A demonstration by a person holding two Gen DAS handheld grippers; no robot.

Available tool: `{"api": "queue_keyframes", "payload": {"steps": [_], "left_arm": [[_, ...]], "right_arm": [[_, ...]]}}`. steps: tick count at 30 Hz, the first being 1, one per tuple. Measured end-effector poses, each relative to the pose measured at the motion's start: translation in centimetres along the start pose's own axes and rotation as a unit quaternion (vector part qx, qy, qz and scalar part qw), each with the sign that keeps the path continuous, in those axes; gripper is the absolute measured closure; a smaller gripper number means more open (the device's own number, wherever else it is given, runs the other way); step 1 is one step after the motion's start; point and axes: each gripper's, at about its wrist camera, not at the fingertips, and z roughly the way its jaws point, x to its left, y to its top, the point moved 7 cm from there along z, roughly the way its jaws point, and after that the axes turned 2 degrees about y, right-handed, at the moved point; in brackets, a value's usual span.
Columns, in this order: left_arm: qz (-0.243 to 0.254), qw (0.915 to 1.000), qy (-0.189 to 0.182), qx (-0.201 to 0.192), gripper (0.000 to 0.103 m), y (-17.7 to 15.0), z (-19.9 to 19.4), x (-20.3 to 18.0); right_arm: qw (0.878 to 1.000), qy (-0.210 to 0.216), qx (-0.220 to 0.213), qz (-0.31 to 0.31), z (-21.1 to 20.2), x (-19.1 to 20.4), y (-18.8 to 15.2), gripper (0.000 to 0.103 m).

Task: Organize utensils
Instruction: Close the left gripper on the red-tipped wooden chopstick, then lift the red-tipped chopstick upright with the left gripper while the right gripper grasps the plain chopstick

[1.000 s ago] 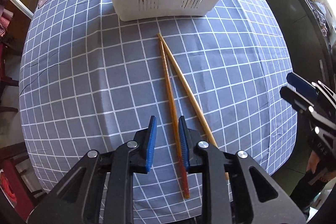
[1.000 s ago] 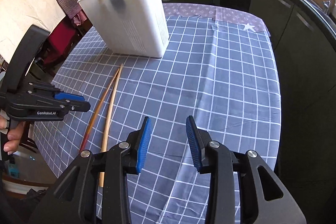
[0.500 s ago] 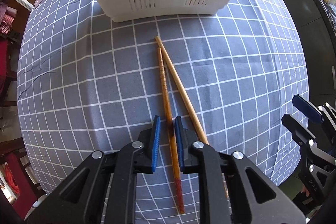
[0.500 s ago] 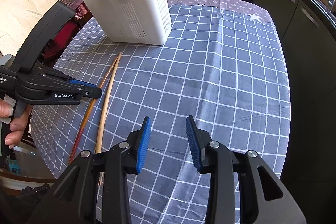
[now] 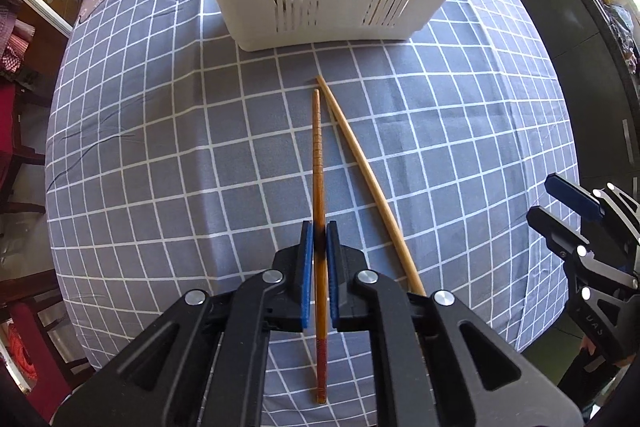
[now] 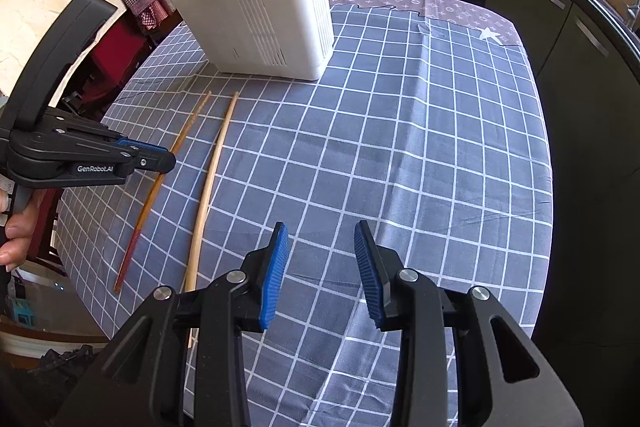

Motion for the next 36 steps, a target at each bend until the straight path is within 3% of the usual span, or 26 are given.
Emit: {"api": "queue_keyframes", "payload": {"steps": [9, 27, 36], "left_arm": [[0.016, 0.9971, -0.001, -0.074, 0.096, -1.1, -5.8, 2.2], [0.029, 0.9923, -0.012, -0.120, 0.096, -2.9, -9.5, 2.7], [0.039, 0.9883, -0.016, -0.147, 0.096, -3.6, -11.2, 3.2]], "right_arm": [[1.000, -0.007, 0.019, -0.010, 1.1, 0.8, 0.2, 0.065], [0.998, -0.007, 0.046, -0.030, 1.8, 2.1, 1.2, 0.065], [0.995, 0.022, 0.086, -0.038, 3.3, 4.7, 1.9, 0.065]]}}
